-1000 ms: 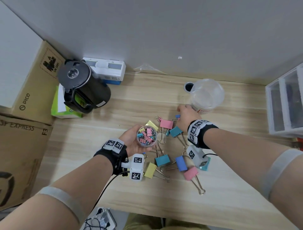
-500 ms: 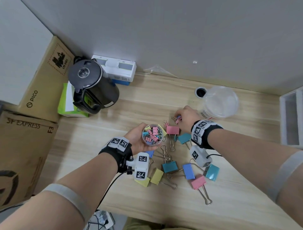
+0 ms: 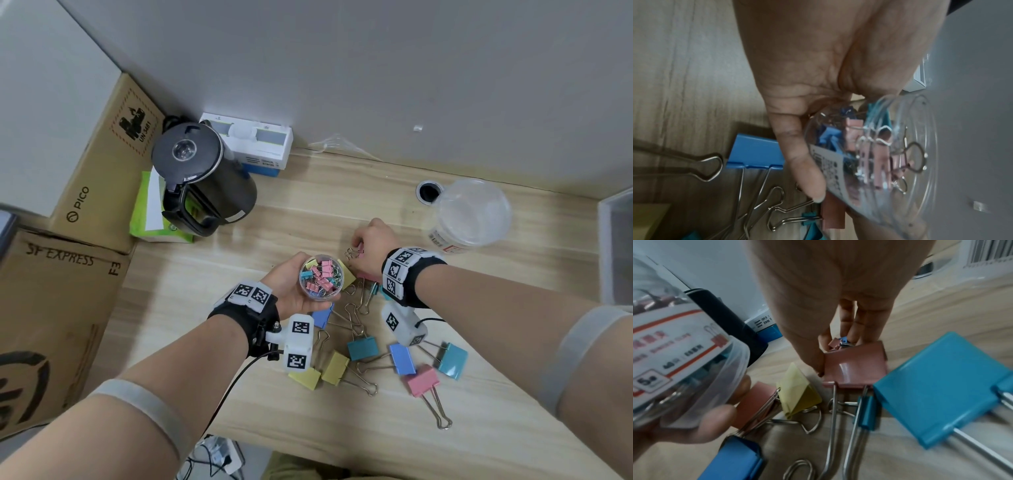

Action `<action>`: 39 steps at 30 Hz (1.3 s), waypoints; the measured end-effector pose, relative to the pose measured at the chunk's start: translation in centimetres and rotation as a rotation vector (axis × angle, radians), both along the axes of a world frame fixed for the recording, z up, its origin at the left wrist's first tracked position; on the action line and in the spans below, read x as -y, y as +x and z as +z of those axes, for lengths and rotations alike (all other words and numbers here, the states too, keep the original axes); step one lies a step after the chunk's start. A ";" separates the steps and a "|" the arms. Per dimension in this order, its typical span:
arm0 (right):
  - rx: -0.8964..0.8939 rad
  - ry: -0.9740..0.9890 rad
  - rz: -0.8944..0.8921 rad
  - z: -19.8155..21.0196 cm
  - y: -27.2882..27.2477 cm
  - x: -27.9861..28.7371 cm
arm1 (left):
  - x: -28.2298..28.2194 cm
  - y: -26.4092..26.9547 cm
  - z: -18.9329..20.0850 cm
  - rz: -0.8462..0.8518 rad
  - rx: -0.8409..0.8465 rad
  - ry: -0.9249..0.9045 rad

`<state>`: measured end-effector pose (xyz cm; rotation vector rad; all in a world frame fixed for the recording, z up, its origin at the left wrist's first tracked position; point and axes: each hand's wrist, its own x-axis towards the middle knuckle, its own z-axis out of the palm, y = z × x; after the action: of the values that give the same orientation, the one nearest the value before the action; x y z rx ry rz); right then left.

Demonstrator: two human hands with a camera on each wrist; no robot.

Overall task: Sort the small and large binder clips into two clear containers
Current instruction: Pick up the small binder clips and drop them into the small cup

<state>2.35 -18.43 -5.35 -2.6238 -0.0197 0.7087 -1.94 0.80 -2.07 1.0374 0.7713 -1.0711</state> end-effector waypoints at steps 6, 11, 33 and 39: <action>0.027 -0.026 0.001 -0.5 -0.3 -0.6 | 0.0 -0.3 0.1 0.002 0.007 0.014; 0.031 -0.015 -0.008 -0.7 -0.3 -0.9 | -0.2 -0.5 0.1 0.012 0.009 0.013; 0.078 -0.026 0.012 -1.1 0.0 -1.0 | -0.7 -1.3 -0.6 0.036 -0.013 0.005; 0.098 -0.015 0.011 -1.2 0.4 -0.8 | -0.6 -1.2 -0.5 0.042 -0.017 -0.002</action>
<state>2.76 -17.67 -6.57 -2.6725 -0.0577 0.5851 -3.10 1.37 -2.54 1.0076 0.8022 -1.0458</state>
